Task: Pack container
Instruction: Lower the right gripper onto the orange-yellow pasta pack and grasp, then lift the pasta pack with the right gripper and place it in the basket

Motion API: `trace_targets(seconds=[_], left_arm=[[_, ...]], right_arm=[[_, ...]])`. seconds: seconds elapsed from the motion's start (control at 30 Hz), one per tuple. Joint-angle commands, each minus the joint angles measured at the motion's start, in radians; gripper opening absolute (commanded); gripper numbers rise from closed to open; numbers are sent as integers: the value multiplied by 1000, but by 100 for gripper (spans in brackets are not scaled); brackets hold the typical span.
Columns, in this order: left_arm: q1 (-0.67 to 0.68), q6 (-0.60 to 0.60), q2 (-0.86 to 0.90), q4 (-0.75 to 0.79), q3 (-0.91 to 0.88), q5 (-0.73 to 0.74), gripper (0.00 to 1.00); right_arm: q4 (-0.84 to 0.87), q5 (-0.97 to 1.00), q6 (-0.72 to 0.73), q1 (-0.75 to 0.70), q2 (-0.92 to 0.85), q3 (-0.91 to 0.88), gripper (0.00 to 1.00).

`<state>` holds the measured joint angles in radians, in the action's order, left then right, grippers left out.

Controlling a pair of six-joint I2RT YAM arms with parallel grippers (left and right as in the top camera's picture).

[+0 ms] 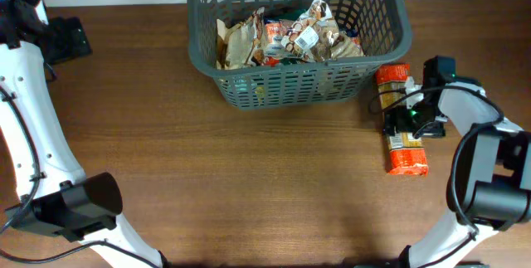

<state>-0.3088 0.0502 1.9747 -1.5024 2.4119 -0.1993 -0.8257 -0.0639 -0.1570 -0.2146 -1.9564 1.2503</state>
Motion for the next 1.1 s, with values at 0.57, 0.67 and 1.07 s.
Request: trace_targets(seconds=[0.57, 0.67, 1.07], left_arm=[[-2, 10, 8, 2, -5, -7, 99], [-2, 10, 8, 1, -5, -7, 99], [-2, 10, 8, 2, -5, -7, 99]], right_arm=[[-69, -248, 63, -79, -69, 109, 19], [-151, -306, 63, -126, -69, 209, 19], [-439, -442, 95, -214, -27, 776, 19]])
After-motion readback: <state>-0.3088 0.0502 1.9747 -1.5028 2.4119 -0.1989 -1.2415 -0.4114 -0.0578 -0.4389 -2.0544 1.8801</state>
